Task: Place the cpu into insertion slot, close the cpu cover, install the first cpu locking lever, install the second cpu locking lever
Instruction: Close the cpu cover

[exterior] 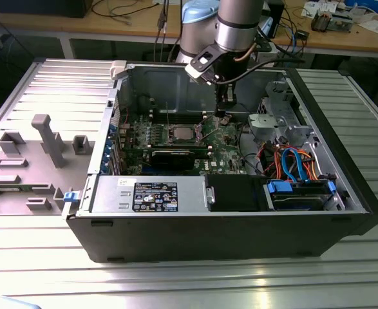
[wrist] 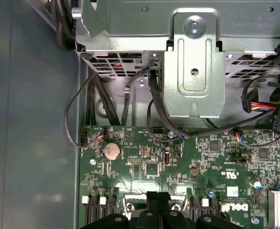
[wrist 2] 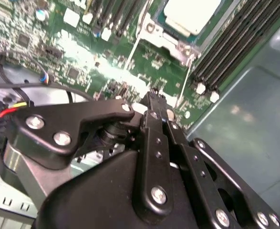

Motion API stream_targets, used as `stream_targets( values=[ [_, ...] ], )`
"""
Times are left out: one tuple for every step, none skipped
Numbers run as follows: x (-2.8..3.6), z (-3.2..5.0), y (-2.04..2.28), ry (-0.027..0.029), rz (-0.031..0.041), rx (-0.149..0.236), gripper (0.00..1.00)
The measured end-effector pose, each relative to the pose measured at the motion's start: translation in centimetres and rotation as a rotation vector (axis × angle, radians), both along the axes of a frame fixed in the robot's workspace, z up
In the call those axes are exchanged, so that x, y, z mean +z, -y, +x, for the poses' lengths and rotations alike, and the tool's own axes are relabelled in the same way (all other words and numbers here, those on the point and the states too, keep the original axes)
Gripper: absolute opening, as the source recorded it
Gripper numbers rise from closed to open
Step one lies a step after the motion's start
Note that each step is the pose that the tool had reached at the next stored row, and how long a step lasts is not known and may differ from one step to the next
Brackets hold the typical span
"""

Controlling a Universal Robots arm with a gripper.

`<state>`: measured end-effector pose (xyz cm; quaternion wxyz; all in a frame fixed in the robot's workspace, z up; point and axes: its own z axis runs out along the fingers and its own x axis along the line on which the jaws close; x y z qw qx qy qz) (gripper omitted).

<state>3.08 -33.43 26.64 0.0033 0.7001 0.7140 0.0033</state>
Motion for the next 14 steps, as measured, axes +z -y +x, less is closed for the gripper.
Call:
stream_targets(
  values=[
    [-0.15, 0.33, -0.04, -0.0004, -0.0002, 0.0, 0.11],
    [-0.38, 0.82, -0.1, -0.0013, -0.0001, 0.001, 0.11],
    [-0.59, 1.16, -0.16, -0.0016, -0.0001, 0.002, 0.11],
    [-0.78, 1.41, -0.22, -0.002, -0.0001, 0.003, 0.11],
    [-0.91, 1.56, -0.26, -0.0022, 0.0001, 0.004, 0.11],
    [-1.07, 1.63, -0.29, -0.0025, -0.0001, 0.008, 0.11],
    [-1.17, 1.64, -0.3, -0.003, -0.0001, 0.012, 0.11],
    [-1.24, 1.64, -0.3, -0.0037, 0.0, 0.016, 0.11],
    [-1.34, 1.64, -0.31, -0.0047, 0.0, 0.02, 0.11],
    [-1.42, 1.64, -0.31, -0.006, 0.0, 0.024, 0.11],
    [-1.47, 1.64, -0.31, -0.0077, 0.0002, 0.026, 0.11],
    [-1.47, 1.58, -0.31, -0.0106, 0.0023, 0.029, 0.11],
    [-1.48, 1.47, -0.31, -0.0109, 0.0027, 0.03, 0.11],
    [-1.48, 1.35, -0.3, -0.011, 0.0028, 0.03, 0.11]
  ],
)
